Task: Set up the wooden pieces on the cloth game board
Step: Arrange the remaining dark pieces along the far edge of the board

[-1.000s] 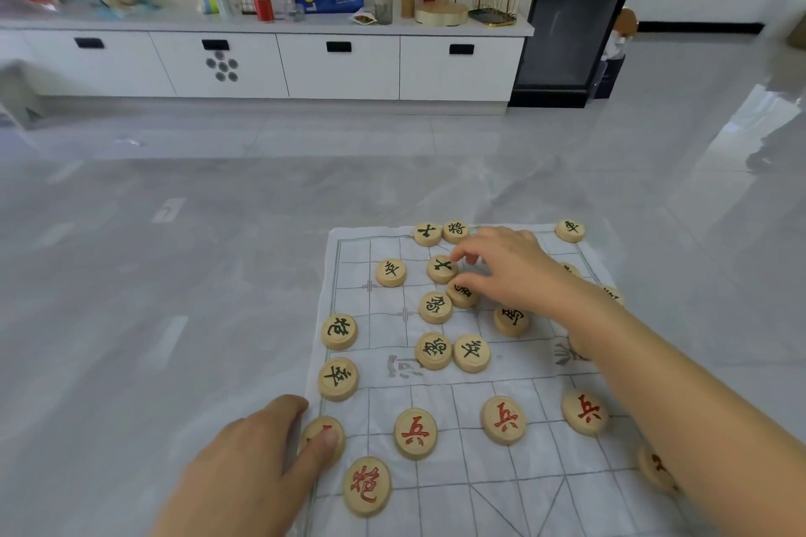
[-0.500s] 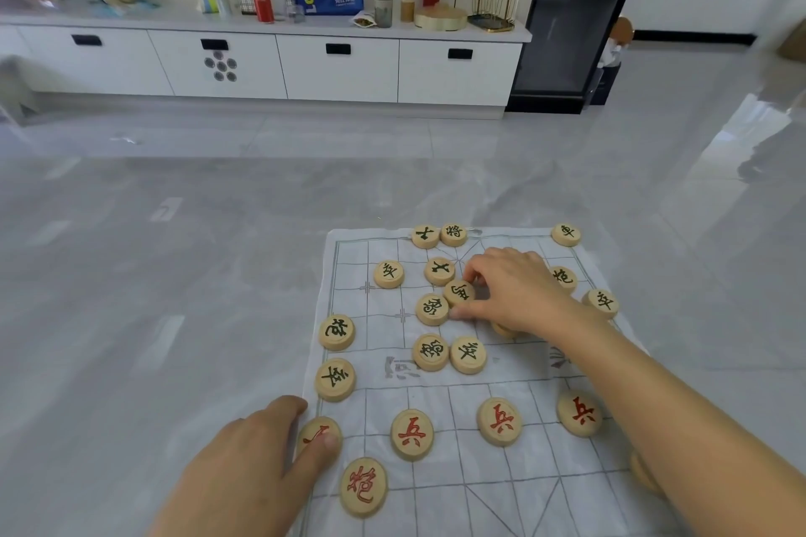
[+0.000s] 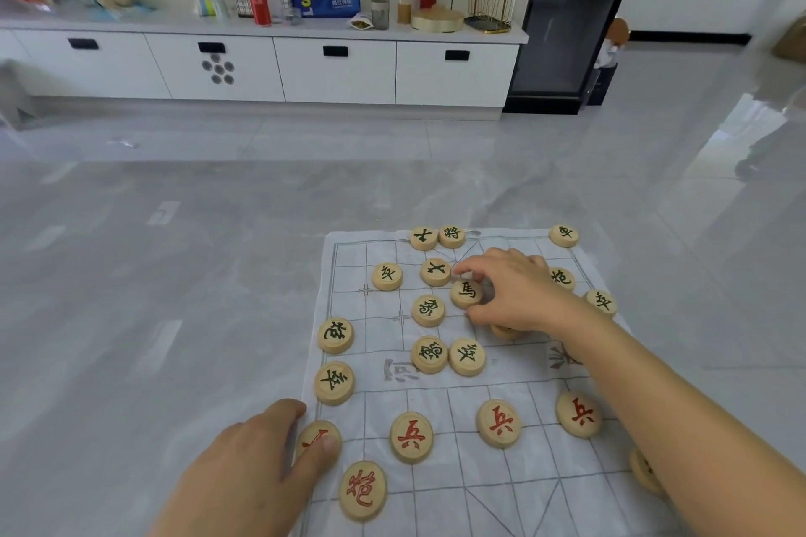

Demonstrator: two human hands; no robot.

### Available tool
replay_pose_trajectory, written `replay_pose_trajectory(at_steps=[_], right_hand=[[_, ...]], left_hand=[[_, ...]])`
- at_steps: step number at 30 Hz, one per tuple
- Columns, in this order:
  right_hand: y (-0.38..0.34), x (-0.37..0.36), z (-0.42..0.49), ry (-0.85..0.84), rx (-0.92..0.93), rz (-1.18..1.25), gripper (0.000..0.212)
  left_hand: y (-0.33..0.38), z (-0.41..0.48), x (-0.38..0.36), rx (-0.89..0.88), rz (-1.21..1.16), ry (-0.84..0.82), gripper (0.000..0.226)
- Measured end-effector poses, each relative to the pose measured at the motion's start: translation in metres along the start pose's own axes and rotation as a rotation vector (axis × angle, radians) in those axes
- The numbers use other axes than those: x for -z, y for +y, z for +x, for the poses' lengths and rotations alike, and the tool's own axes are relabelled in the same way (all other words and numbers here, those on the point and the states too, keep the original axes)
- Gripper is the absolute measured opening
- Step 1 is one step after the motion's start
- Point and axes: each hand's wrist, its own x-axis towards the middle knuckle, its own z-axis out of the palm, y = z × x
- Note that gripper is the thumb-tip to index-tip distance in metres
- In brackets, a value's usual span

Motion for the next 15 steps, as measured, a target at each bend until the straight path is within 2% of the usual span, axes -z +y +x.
replay_pose_trajectory(at_steps=[3, 9, 15], right_hand=[[0.0003, 0.0007, 0.0002, 0.01, -0.047, -0.002, 0.063], [0.0015, -0.0018, 0.0032, 0.063, -0.067, -0.053, 0.047], [0.0028, -0.001, 0.0016, 0.064, -0.077, -0.081, 0.053]], left_hand=[[-0.0007, 0.0005, -0.0016, -0.001, 0.003, -0.003, 0.053], [-0.0014, 0.0019, -0.0019, -0.002, 0.019, -0.004, 0.054], [-0.0007, 0.0043, -0.0033, 0.009, 0.018, -0.015, 0.055]])
